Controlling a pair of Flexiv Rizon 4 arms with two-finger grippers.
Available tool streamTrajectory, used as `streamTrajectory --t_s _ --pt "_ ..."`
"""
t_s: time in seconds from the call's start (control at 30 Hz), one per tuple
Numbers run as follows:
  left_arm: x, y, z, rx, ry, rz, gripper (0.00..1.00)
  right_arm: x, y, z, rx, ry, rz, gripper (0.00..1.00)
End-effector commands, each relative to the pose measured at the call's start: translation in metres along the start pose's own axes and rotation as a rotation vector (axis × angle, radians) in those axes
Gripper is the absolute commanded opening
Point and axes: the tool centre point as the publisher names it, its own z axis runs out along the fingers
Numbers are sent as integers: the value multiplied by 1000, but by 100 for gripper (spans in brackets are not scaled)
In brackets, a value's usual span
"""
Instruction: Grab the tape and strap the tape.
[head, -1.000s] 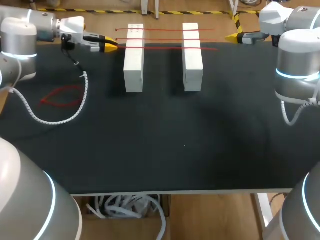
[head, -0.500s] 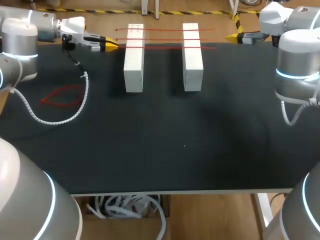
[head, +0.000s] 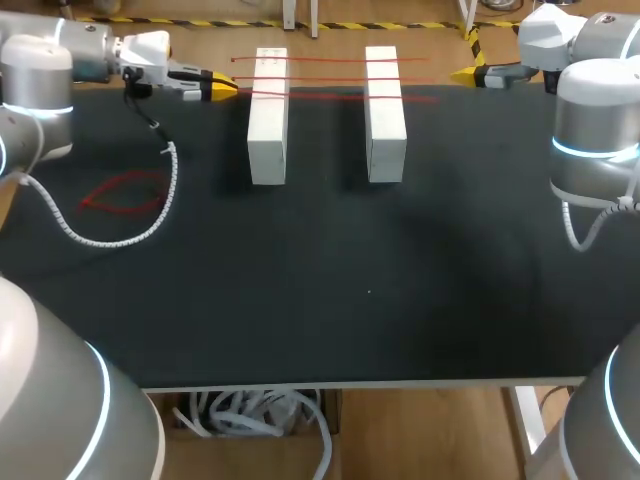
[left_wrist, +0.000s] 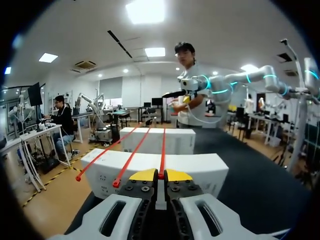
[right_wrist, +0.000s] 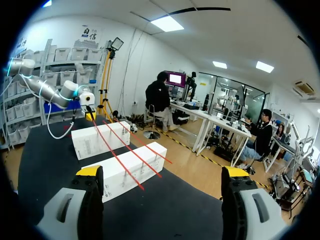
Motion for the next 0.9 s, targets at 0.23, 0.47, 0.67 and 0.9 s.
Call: streamTrajectory --t_s 0.23,0.47,0.67,0.9 --pt "1 -21 -4 9 4 -8 0 -1 0 0 0 2 0 100" --pt "6 -45 -2 47 -40 -2 0 -1 0 0 0 2 0 100" --pt "11 -70 4 75 -54 18 0 -1 0 0 0 2 0 100" --pt "11 -101 8 151 -71 37 0 -1 0 0 0 2 0 100"
